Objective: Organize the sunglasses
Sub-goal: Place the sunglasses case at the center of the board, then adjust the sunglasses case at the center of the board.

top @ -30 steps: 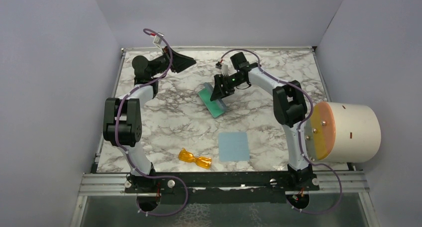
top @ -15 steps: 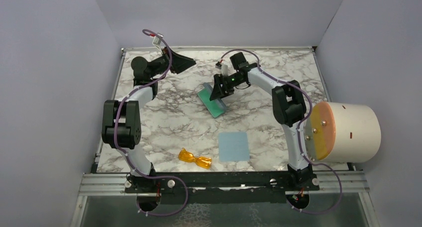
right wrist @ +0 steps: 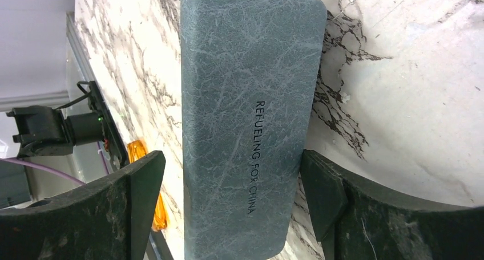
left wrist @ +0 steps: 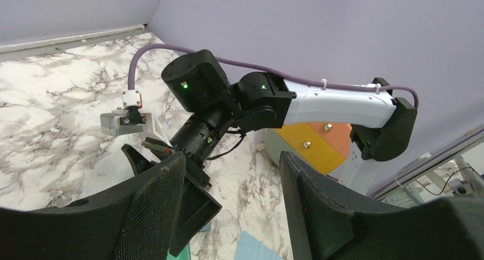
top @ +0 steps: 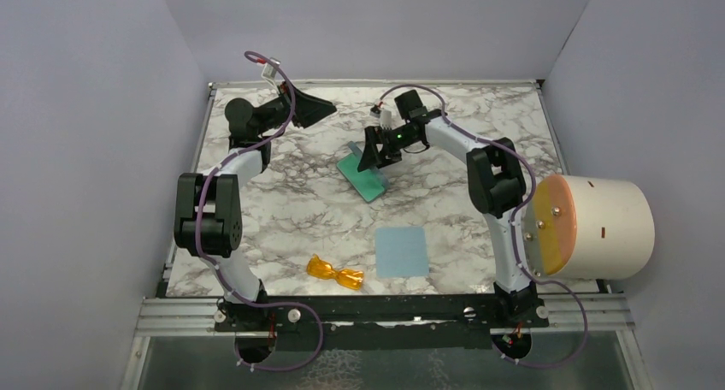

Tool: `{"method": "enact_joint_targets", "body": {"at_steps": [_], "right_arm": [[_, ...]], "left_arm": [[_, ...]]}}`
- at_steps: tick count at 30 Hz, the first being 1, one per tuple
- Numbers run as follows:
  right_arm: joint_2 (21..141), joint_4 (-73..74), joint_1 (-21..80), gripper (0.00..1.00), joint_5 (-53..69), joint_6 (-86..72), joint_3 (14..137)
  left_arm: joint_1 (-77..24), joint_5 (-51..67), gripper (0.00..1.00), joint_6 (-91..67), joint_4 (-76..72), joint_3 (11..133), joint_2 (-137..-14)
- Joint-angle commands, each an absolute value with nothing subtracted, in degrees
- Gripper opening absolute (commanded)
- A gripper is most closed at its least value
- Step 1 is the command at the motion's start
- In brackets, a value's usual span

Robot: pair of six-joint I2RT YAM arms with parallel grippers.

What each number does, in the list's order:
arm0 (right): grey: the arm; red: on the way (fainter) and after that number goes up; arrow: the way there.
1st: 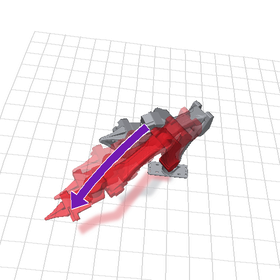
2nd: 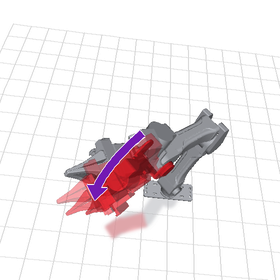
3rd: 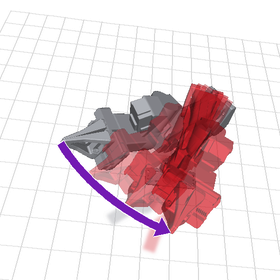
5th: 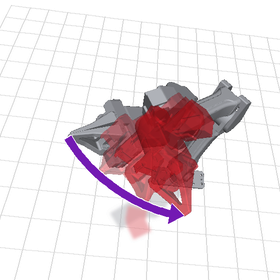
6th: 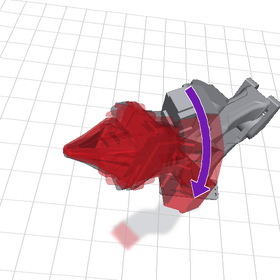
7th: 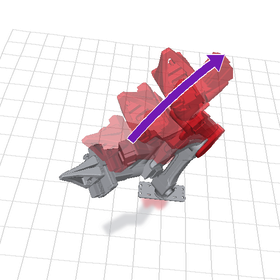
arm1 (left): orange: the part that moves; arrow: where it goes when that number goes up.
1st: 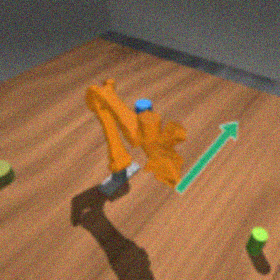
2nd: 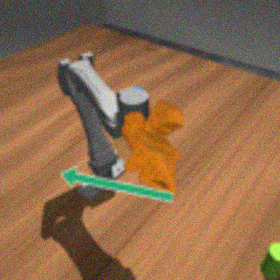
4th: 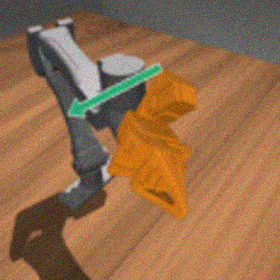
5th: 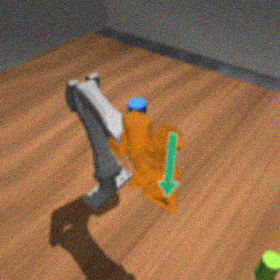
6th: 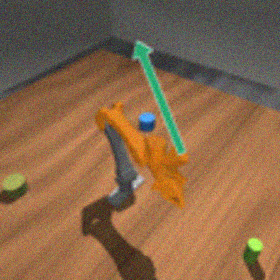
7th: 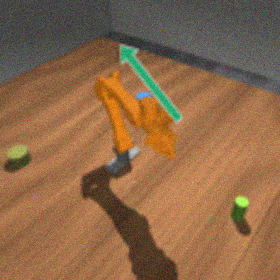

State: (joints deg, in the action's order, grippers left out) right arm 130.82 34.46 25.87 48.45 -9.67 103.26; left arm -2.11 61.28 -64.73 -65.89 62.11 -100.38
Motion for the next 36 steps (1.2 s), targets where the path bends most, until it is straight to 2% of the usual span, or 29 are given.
{"method": "enact_joint_targets", "body": {"at_steps": [1, 10, 12, 13, 16, 21, 23, 25, 26, 29, 36], "right_arm": [[128.6, 32.7, 26.2, 0.89, 45.0, -10.3, 102.7], [115.6, 27.7, 25.8, 0.89, 27.4, -15.1, 94.3], [112.3, 26.5, 25.8, 0.85, 25.9, -16.1, 91.0], [110.7, 26.2, 25.8, 0.82, 25.5, -16.7, 89.6], [106.1, 24.5, 25.8, 0.63, 26.0, -18.7, 85.1], [99.5, 21.9, 25.8, 0.38, 27.2, -21.2, 77.4], [97.6, 20.9, 25.9, 0.33, 28.2, -21.9, 74.5], [96.2, 20.0, 25.9, 0.14, 28.8, -22.8, 72.1], [95.7, 19.5, 25.9, 0.09, 29.3, -23.2, 70.9], [95.3, 18.4, 26.3, 0.01, 30.2, -23.8, 68.2], [96.9, 14.1, 27.1, 0.01, 32.4, -25.7, 62.9]], "left_arm": [[-2.2, 61.0, 0.64, -64.0, -67.0, 61.7, -97.8], [-2.1, 61.0, 0.64, -64.2, -66.6, 61.9, -97.8], [-2.1, 60.8, 0.64, -64.2, -66.1, 62.1, -97.9], [-2.1, 60.7, 0.64, -64.2, -65.9, 62.2, -98.0], [-2.1, 60.4, 0.64, -63.6, -64.3, 62.4, -98.0], [-2.1, 59.3, 0.64, -60.2, -59.0, 61.6, -97.8], [-2.1, 58.3, 0.64, -59.1, -57.0, 60.9, -97.7], [-2.0, 57.4, 0.64, -58.0, -55.2, 60.1, -97.8], [-2.1, 56.9, 0.64, -57.3, -54.3, 59.7, -97.8], [-2.4, 55.7, 0.64, -55.5, -52.3, 58.4, -97.8], [-3.6, 54.0, 0.64, -50.7, -46.2, 57.8, -97.8]]}}
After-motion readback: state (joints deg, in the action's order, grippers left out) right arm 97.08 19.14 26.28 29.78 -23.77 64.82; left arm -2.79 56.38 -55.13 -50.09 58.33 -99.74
